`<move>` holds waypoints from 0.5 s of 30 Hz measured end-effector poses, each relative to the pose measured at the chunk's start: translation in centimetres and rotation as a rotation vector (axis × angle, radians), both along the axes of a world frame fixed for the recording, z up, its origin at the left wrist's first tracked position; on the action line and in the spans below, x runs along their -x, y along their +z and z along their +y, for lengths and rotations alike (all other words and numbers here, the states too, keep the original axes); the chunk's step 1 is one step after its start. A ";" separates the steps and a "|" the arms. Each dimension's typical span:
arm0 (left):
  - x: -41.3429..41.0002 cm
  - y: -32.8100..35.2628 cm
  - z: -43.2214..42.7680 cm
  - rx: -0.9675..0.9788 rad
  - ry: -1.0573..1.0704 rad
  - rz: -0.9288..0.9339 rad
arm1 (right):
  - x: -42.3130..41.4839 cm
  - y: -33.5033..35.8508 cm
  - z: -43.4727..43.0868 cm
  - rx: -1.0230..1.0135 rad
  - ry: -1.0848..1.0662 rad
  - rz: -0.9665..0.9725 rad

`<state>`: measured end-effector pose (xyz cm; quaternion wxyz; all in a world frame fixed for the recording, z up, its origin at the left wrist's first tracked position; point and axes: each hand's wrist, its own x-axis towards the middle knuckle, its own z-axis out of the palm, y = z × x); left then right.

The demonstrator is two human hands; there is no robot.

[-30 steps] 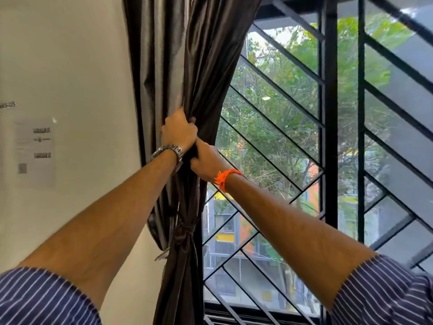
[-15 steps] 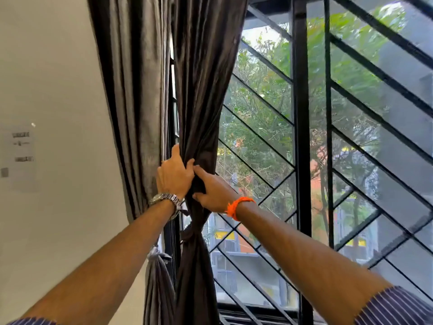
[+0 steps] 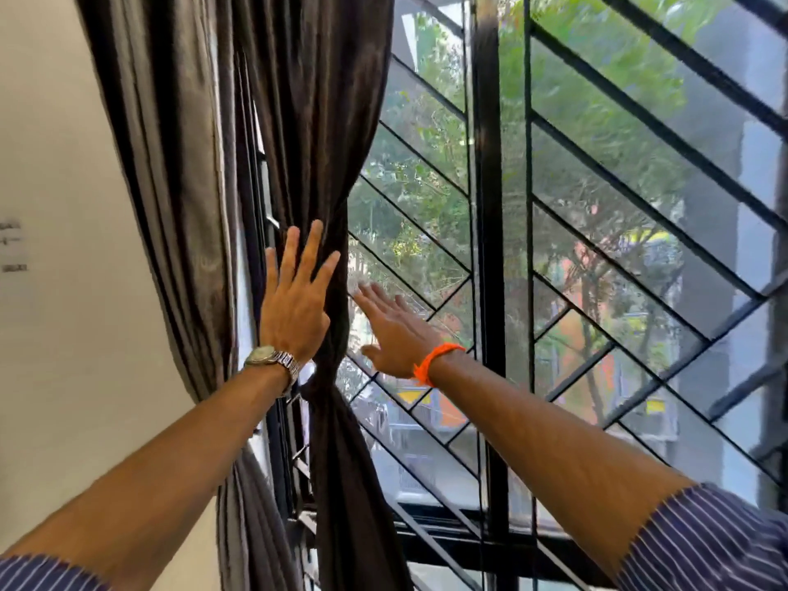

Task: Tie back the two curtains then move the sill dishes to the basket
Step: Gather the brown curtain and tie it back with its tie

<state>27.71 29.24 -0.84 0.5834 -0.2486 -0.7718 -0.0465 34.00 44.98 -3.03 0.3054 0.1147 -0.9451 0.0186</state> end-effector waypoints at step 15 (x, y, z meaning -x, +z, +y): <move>-6.1 -4.1 16.4 -0.037 -0.219 -0.163 | -8.5 -1.8 16.0 -0.044 -0.296 0.099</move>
